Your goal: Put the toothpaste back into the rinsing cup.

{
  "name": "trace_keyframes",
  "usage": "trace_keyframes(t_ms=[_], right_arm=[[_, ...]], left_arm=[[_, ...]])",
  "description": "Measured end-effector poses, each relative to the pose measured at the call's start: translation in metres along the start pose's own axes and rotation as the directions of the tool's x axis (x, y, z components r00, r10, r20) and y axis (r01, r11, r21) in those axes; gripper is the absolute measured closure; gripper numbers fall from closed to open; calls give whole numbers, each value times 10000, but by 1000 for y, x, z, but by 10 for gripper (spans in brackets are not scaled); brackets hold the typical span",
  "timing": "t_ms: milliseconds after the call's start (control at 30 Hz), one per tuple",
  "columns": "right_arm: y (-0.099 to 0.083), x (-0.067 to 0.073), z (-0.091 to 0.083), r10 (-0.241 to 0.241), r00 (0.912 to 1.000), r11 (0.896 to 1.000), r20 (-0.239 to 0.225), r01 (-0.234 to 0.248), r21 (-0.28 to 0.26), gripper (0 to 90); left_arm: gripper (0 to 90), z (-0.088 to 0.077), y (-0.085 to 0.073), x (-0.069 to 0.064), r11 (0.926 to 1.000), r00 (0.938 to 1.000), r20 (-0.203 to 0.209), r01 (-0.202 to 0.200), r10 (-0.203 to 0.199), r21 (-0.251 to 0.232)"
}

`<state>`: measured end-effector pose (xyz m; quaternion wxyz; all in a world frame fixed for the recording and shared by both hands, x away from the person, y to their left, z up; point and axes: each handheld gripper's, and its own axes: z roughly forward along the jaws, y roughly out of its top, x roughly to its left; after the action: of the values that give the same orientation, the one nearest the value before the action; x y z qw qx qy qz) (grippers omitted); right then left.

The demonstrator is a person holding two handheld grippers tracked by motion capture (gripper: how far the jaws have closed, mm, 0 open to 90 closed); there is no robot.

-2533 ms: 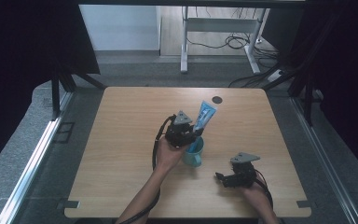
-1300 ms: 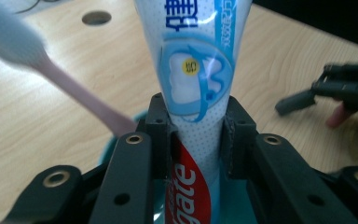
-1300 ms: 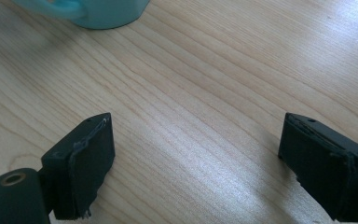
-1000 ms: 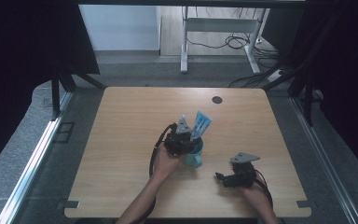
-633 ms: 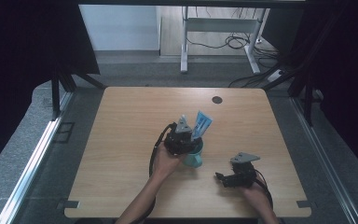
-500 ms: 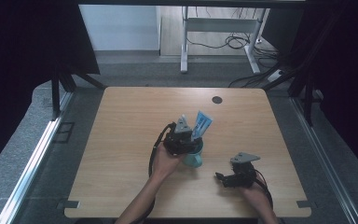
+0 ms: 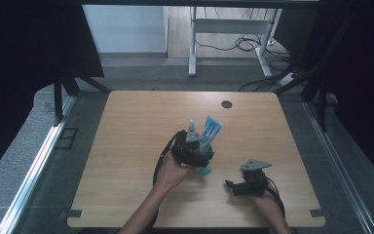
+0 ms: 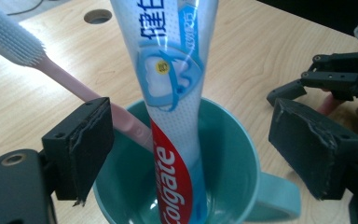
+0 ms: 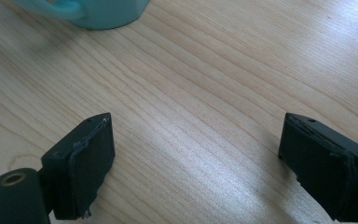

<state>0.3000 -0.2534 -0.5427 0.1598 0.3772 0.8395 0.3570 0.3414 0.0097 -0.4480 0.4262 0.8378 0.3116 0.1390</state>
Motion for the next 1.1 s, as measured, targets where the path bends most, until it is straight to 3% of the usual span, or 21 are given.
trace_keyframes(t_ms=[100,300,633,1100], right_arm=[[0,0,0,-4,10000,10000,0,4,-1,105],[0,0,0,-1,10000,10000,-7,1,19,105],[0,0,0,-2,10000,10000,-8,2,18,105],[0,0,0,4,10000,10000,15,-4,5,105]], left_arm=[[101,-2,-1,0,9999,9999,88,98,-99,74],[44,-9,-4,-2,9996,9999,61,-139,138,241],[10,-21,-11,-1,9999,9999,162,0,-2,117],[0,-34,-36,0,10000,10000,13,-48,48,7]])
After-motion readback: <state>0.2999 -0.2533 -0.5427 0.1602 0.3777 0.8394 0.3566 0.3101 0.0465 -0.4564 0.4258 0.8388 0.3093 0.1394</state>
